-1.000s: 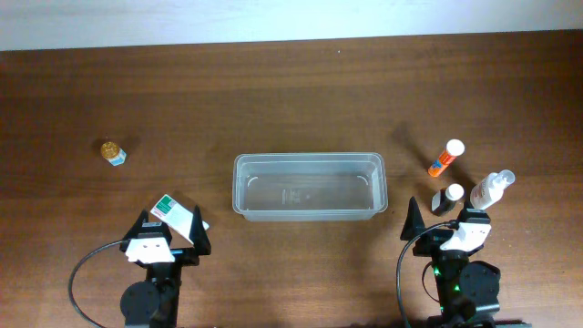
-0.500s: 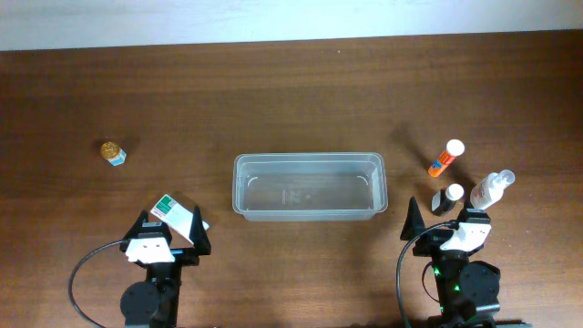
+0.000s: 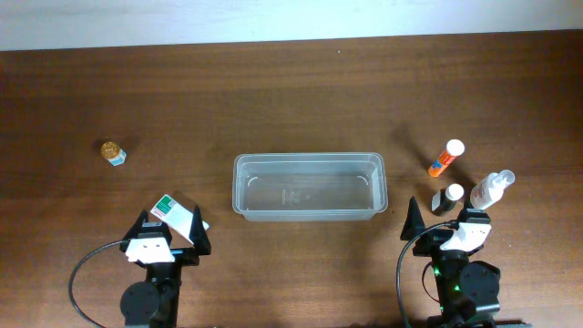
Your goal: Pack container
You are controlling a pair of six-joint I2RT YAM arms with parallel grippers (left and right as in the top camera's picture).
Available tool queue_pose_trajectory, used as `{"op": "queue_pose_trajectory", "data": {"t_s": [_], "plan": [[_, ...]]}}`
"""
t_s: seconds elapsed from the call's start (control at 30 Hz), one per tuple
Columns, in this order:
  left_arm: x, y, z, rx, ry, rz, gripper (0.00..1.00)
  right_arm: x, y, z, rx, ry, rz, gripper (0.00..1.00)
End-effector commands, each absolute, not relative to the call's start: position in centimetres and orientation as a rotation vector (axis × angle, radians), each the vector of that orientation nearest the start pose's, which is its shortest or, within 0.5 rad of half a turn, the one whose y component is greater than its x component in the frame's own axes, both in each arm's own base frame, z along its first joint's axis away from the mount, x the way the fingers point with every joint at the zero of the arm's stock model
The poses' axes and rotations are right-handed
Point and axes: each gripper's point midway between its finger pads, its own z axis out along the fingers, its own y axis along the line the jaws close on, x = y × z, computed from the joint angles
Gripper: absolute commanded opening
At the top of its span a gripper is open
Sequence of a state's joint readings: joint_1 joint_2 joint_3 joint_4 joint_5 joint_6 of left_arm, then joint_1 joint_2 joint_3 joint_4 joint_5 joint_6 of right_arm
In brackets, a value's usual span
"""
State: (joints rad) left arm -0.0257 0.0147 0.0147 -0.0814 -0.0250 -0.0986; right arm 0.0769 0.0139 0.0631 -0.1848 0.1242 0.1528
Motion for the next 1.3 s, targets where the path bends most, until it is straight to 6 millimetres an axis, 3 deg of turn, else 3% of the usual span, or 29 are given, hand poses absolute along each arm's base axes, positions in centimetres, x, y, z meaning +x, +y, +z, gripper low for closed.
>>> {"op": "queue_pose_trajectory", "data": {"t_s": [0.0,0.47,0.67,0.8,1.03,1.27], "plan": [[24.6,-0.4,15.6,-0.063,1.650,-0.077,0.99,24.1,-0.7,15.4,0.168,1.697,0.043,0.98],[24.6,-0.4,15.7,-0.063,1.649,-0.077,0.99,24.1,-0.6,15.4,0.167,1.696,0.046,0.98],[24.5,-0.8,15.6,-0.089,1.658,-0.136,0.99,24.1,0.6,15.6,0.169,1.698,0.153,0.98],[24.1,-1.1,16.5,-0.080,1.687,-0.153,1.00,23.9,0.8,17.7,0.153,1.658,0.172,0.98],[24.1,-1.0,22.4,-0.077,1.680,-0.147,0.99,24.2,0.5,22.5,0.153,1.682,0.139,0.98],[25.6,-1.0,22.3,-0.100,1.969,-0.132,0.99,27.4,0.8,25.4,0.162,1.949,0.107,0.98]]}}
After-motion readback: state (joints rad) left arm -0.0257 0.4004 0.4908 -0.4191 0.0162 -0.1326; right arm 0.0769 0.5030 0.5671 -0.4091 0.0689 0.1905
